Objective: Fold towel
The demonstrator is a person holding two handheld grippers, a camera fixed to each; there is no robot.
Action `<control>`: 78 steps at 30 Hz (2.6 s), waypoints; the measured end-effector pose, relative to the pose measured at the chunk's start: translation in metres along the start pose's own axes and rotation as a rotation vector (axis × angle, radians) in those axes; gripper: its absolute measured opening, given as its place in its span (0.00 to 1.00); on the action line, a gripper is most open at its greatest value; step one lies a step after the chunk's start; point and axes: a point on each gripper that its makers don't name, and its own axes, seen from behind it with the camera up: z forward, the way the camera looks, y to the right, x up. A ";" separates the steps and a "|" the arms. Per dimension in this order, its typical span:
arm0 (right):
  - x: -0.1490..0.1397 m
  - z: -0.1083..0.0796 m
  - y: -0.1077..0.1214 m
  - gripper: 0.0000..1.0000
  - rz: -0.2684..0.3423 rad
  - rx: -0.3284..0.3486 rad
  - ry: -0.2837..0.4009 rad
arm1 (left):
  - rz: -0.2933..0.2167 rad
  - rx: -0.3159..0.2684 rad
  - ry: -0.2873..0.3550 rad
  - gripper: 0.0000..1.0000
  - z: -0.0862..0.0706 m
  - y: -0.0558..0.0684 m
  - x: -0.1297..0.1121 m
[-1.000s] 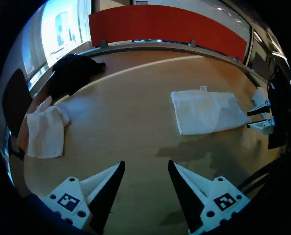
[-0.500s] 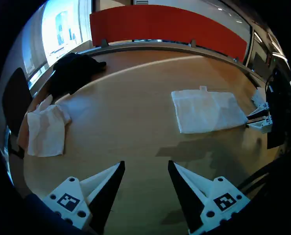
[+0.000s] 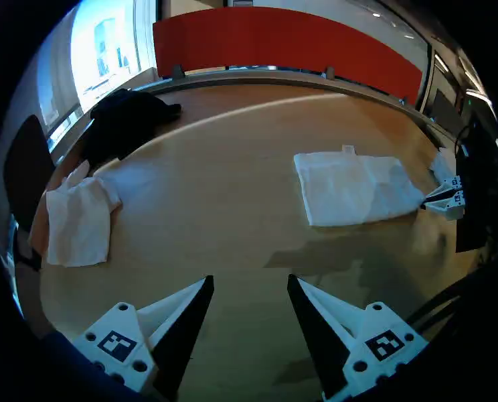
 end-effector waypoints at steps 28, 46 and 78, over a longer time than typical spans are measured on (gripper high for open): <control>0.081 -0.076 0.033 0.04 0.002 -0.155 0.187 | 0.003 0.001 0.017 0.81 -0.002 0.001 0.010; 0.105 -0.083 0.025 0.05 -0.065 -0.148 0.215 | -0.002 -0.001 0.031 0.81 -0.005 0.005 0.015; 0.137 0.024 -0.100 0.05 -0.112 0.116 0.172 | -0.041 -0.004 0.046 0.81 -0.018 -0.002 0.012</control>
